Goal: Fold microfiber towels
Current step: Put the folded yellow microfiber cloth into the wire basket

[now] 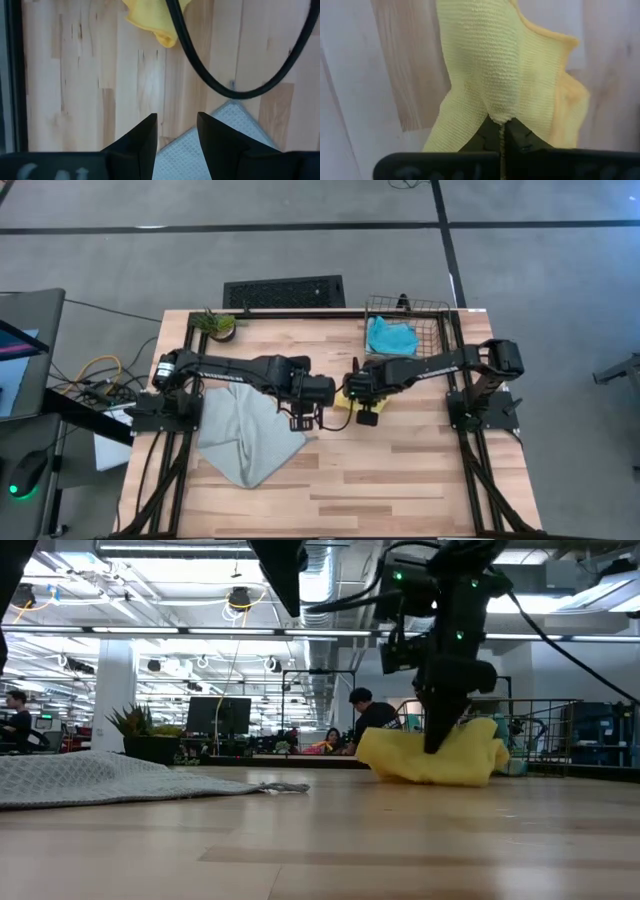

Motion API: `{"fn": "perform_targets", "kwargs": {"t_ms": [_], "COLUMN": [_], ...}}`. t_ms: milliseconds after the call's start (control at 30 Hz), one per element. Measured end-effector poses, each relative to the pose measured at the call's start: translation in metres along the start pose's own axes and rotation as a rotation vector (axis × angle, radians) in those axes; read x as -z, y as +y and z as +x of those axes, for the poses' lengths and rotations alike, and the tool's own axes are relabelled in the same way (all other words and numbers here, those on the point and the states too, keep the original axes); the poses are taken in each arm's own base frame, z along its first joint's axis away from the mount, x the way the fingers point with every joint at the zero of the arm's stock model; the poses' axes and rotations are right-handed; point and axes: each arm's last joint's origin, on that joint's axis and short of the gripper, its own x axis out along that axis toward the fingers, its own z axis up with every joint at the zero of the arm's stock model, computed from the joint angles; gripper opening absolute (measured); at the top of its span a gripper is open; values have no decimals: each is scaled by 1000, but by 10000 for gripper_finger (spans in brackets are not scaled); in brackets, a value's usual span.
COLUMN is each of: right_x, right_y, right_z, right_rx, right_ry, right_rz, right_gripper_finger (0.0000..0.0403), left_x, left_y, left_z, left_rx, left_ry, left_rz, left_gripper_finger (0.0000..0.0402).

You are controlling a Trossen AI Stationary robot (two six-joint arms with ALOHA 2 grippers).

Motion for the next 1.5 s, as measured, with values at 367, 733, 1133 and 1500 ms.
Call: {"fn": "perform_targets", "kwargs": {"t_ms": [367,733,1133,1500], "right_x": [-9,17,43,38], "right_y": [-7,-37,-116,-193], "right_z": [-58,-150,-206,-169], "right_rx": [19,137,431,408], "right_ry": [-97,-201,-175,-84], "right_rz": [-21,-11,-2,-35], "right_gripper_finger": [11,11,11,11], "left_x": [2,2,2,2], "left_y": [0,0,0,0], "left_z": [0,0,-1,-1], "left_rx": [-4,-5,-5,-5], "left_ry": [21,19,16,13], "left_rz": [-12,-12,-41,-50], "left_gripper_finger": [132,132,132,132]}}
